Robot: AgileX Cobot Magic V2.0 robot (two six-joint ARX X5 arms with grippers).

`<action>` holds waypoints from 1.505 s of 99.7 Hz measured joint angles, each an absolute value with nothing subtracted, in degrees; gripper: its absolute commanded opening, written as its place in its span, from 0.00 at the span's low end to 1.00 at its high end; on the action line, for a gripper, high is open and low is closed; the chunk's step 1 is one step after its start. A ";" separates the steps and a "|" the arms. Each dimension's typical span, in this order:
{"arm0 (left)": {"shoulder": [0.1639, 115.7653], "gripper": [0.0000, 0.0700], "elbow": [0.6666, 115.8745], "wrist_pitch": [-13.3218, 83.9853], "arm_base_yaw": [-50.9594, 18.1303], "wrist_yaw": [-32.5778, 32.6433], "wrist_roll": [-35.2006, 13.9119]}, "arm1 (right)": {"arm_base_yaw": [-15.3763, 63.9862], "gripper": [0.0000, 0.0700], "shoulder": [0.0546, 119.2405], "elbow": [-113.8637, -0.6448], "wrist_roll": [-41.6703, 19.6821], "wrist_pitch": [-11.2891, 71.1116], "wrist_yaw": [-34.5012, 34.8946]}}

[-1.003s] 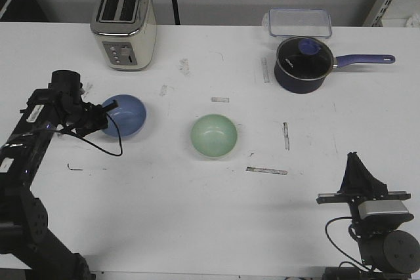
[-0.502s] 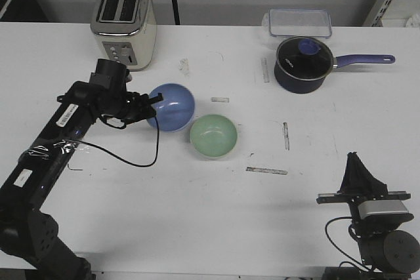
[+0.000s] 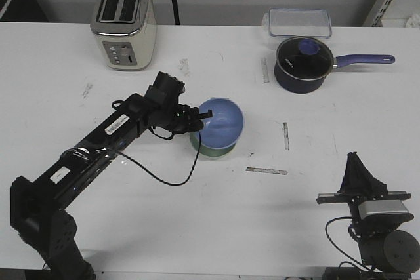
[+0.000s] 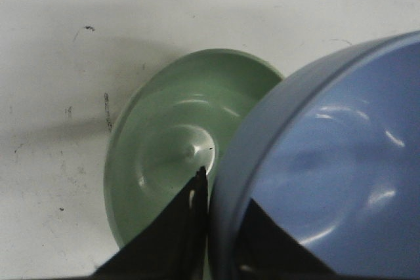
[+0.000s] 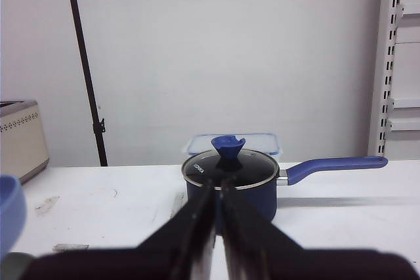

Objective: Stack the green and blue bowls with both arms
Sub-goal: 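Lift the blue bowl and lower it into the green bowl, then release the blue bowl and retract the left gripper to rest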

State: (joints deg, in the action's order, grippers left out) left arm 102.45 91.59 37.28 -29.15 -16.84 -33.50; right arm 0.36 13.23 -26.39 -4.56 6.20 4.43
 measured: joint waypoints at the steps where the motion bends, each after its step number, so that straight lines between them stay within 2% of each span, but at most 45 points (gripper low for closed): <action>1: 102.67 0.00 91.59 37.36 -29.17 -16.84 -33.58 | 0.36 0.01 13.23 -26.39 -4.56 6.20 4.43; 33: 104.84 0.01 91.59 40.42 -29.39 -15.81 -33.80 | 0.36 0.01 13.23 -26.39 -4.58 6.20 4.43; 37: 104.99 0.04 91.59 40.93 -29.39 -15.81 -33.80 | 0.36 0.01 13.23 -26.39 -4.58 6.22 4.43; 44: 105.25 0.18 91.59 40.69 -29.39 -15.86 -33.80 | 0.36 0.01 13.23 -26.39 -4.58 6.22 4.43; 49: 105.27 0.24 91.59 40.25 -29.39 -16.12 -33.80 | 0.36 0.01 13.23 -26.39 -4.58 6.20 4.43; 92: 105.27 0.26 91.59 38.00 -29.26 -18.20 -33.78 | 0.36 0.01 13.23 -26.39 -4.58 6.22 4.43; 105: 105.27 0.43 91.59 38.98 -28.77 -18.20 -33.78 | 0.36 0.01 13.23 -26.39 -4.58 6.22 4.43; 150: 99.59 0.42 91.59 41.23 -25.98 -18.22 -32.82 | 0.36 0.01 13.23 -26.39 -4.58 6.20 4.43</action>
State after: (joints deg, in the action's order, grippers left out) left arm 99.59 91.59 41.23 -25.98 -18.22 -32.82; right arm 0.36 13.23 -26.39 -4.58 6.20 4.43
